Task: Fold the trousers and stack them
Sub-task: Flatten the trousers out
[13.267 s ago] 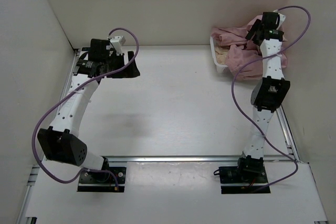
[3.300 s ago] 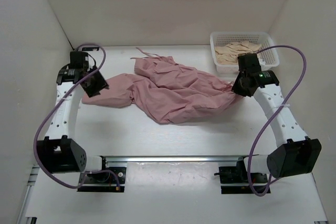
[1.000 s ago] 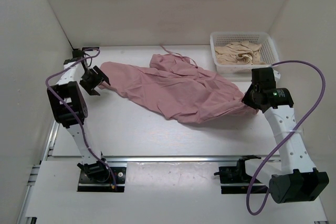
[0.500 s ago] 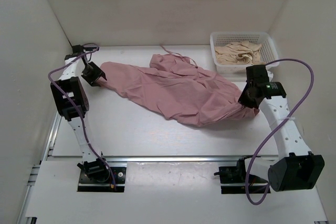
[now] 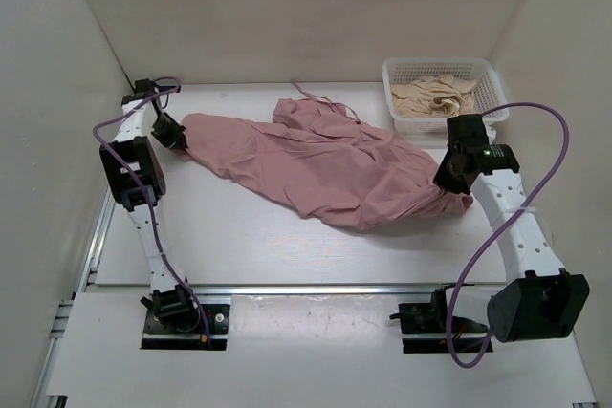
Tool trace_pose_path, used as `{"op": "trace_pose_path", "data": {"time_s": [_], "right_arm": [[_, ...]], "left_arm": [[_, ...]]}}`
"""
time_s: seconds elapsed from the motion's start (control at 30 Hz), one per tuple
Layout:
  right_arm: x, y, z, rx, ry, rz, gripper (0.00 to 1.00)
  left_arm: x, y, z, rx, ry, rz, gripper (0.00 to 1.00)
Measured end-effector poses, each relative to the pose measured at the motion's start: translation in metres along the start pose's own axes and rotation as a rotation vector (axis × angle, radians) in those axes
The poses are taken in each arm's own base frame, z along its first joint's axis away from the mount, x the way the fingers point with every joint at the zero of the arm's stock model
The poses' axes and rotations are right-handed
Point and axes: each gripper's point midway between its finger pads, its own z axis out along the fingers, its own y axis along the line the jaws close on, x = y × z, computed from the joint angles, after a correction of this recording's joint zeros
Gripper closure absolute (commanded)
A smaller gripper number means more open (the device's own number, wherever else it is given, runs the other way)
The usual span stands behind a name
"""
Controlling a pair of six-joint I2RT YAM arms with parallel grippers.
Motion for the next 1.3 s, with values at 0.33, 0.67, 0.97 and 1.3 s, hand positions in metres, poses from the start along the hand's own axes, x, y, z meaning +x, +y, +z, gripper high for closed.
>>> {"op": "trace_pose_path", "data": {"time_s": [0.33,0.67,0.97,1.3], "right_arm": [[-0.120,0.043,-0.022,-0.047,-0.156,0.037,1.00],[-0.198,0.048,-0.103,-0.155,-0.427,0.125,1.00],[-0.022,-0.034,-0.060,0.002,-0.202,0.194,0.67],[0.028,-0.057,-0.077,-0.005,-0.179,0.321,0.36]], "left_arm": [[-0.077,-0.073,-0.114,0.199,-0.256,0.031,0.90],[-0.083,-0.086,-0.330,0.471,-0.588,0.019,0.90],[0.013,0.043,-0.250,0.183,-0.383,-0.088,0.56],[0.074,0.078,-0.211,0.069,-0.223,-0.036,0.23]]}}
